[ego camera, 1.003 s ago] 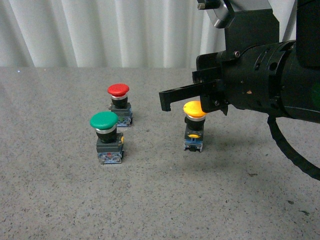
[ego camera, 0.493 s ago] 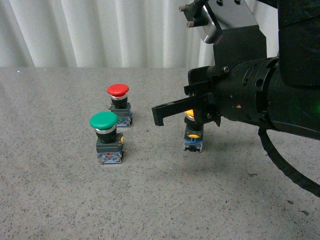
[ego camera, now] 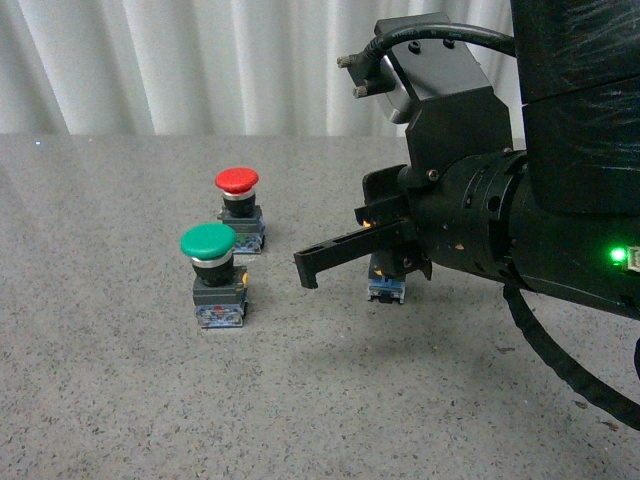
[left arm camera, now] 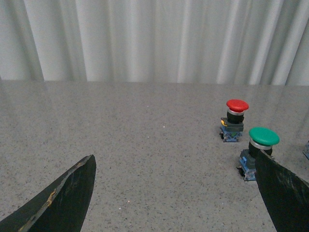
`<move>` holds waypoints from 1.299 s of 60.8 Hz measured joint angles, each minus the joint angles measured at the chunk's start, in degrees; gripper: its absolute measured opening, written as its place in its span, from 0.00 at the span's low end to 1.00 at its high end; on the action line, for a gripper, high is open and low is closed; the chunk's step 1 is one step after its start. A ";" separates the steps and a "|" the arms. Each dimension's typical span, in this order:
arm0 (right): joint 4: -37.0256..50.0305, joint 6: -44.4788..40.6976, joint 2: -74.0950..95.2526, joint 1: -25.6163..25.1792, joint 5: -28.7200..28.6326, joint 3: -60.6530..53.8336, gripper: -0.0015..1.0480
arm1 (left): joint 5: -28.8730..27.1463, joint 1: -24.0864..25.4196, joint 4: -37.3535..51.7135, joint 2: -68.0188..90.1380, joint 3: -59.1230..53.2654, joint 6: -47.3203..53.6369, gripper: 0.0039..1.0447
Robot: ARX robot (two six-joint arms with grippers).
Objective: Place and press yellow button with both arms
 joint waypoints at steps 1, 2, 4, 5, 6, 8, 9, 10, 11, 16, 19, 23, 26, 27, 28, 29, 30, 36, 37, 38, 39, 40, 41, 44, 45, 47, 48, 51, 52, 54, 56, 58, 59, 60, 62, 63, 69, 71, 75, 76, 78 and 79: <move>-0.20 -0.04 0.04 0.00 0.00 0.07 0.02 | 0.00 0.00 0.00 0.00 0.00 0.00 0.94; -0.26 -0.11 0.09 0.00 0.00 0.11 0.02 | 0.00 0.00 0.00 0.00 0.00 0.00 0.94; -0.46 -0.20 0.11 0.00 0.02 0.20 0.02 | 0.00 0.00 0.00 0.00 0.00 0.00 0.94; -0.50 -0.22 0.17 0.02 0.02 0.22 0.02 | 0.00 0.00 0.00 0.00 0.00 0.00 0.94; -0.52 -0.24 0.24 0.02 0.02 0.22 0.02 | 0.00 0.00 0.00 0.00 0.00 0.00 0.94; -0.74 -0.42 0.33 0.11 0.11 0.33 0.02 | 0.00 0.00 0.00 0.00 0.00 0.00 0.94; -0.76 -0.44 0.33 0.15 0.20 0.33 0.02 | 0.00 0.00 0.00 0.00 0.00 0.00 0.94; -0.94 -0.46 0.33 0.31 0.31 0.37 0.02 | 0.00 0.00 0.00 0.00 0.00 0.00 0.94; -1.07 -0.52 0.33 0.31 0.39 0.44 0.02 | 0.00 0.00 0.00 0.00 0.00 0.00 0.94; -1.53 -0.63 0.31 0.31 0.50 0.63 0.02 | 0.00 0.00 0.00 0.00 0.00 0.00 0.94; -1.99 -0.63 0.31 0.31 0.76 0.83 0.02 | 0.00 0.00 0.00 0.00 0.00 0.00 0.94; -2.86 -0.66 0.17 0.31 1.03 1.09 0.02 | 0.00 0.00 0.00 0.00 0.00 0.00 0.94; -3.28 -0.79 0.11 0.31 1.33 1.22 0.02 | 0.00 0.00 0.00 0.00 0.00 0.00 0.94; -3.48 -0.79 0.07 0.31 1.31 1.25 0.02 | 0.00 0.00 0.00 0.00 0.00 0.00 0.94; -4.11 -0.79 0.02 0.28 1.44 1.38 0.02 | 0.00 0.00 0.00 0.00 0.00 0.00 0.94; -4.33 -0.81 -0.02 0.28 1.46 1.44 0.02 | 0.00 0.00 0.00 0.00 0.00 0.00 0.94; -4.52 -0.87 -0.07 0.28 1.55 1.49 0.02 | 0.00 0.00 0.00 0.00 0.00 0.00 0.94; -4.87 -0.96 -0.09 0.24 1.73 1.70 0.02 | 0.00 0.00 0.00 0.00 0.00 0.00 0.94; -4.74 -0.96 -0.11 0.24 1.73 1.68 0.02 | 0.00 0.00 0.00 0.00 0.00 0.00 0.94; -4.50 -0.94 -0.13 0.24 1.70 1.64 0.02 | 0.00 0.00 0.00 0.00 0.00 0.00 0.94; -4.28 -0.94 -0.15 0.24 1.70 1.60 0.02 | 0.00 0.00 0.00 0.00 0.00 0.00 0.94; -3.98 -0.92 -0.15 0.24 1.66 1.53 0.02 | 0.00 0.00 0.00 0.00 0.00 0.00 0.94; -3.41 -0.85 -0.24 0.24 1.57 1.33 0.02 | 0.02 0.00 0.00 0.00 0.00 0.00 0.94; -0.61 -0.20 -0.87 0.24 0.85 0.35 0.02 | 0.00 0.00 0.00 0.00 0.00 0.00 0.94; -0.04 -0.02 -1.03 0.24 0.74 0.13 0.02 | 0.00 0.00 0.00 0.00 0.00 0.00 0.94; 2.08 0.37 -1.44 0.24 0.52 -0.83 0.02 | 0.00 0.00 0.00 0.00 0.00 0.00 0.94; 3.87 0.90 -1.73 0.24 0.55 -1.55 0.02 | 0.00 0.00 0.00 0.00 0.00 0.00 0.94; 5.75 1.51 -2.12 0.24 0.57 -2.12 0.02 | 0.00 0.00 0.00 0.00 0.00 0.00 0.94; 7.13 1.90 -2.38 0.24 0.61 -2.34 0.02 | 0.00 0.00 0.00 0.00 0.00 0.00 0.94; 8.81 2.58 -2.93 0.24 0.94 -2.40 0.02 | 0.02 0.00 0.00 0.00 0.00 0.00 0.94; 10.51 3.10 -3.74 0.26 1.25 -2.40 0.02 | 0.02 0.00 0.00 0.00 0.00 0.00 0.94; 11.39 3.54 -4.37 0.28 1.25 -2.40 0.02 | 0.02 0.00 0.00 0.00 0.00 0.00 0.94; 12.22 4.04 -5.11 0.31 1.31 -2.40 0.02 | 0.00 0.00 0.00 0.00 0.00 0.00 0.94; 12.66 4.24 -5.46 0.31 1.42 -2.40 0.02 | 0.00 0.00 0.00 0.00 0.00 0.00 0.94; 13.99 4.74 -6.45 0.31 1.73 -2.40 0.02 | 0.00 0.00 0.00 0.00 0.00 0.00 0.94; 14.64 5.22 -7.10 0.31 1.70 -2.40 0.02 | 0.00 0.00 -0.02 0.00 0.00 0.00 0.94; 16.39 7.50 -10.01 0.48 1.73 -2.82 0.02 | 0.00 0.00 0.00 0.00 0.00 0.00 0.94; 16.41 7.82 -10.60 0.72 1.70 -3.15 0.02 | 0.02 0.00 0.00 0.00 0.00 0.00 0.94; 16.15 9.31 -12.61 0.87 1.27 -4.96 0.02 | 0.02 0.00 0.00 0.00 0.00 0.00 0.94; 16.15 9.75 -13.31 1.09 1.11 -5.66 0.02 | 0.00 0.00 -0.02 0.00 0.00 0.00 0.94; 16.52 10.49 -15.39 1.14 0.55 -7.87 0.02 | 0.00 0.00 0.00 0.00 0.00 0.00 0.94; 16.46 10.69 -16.46 1.29 0.39 -8.74 0.02 | 0.00 0.00 0.00 0.00 0.00 0.00 0.94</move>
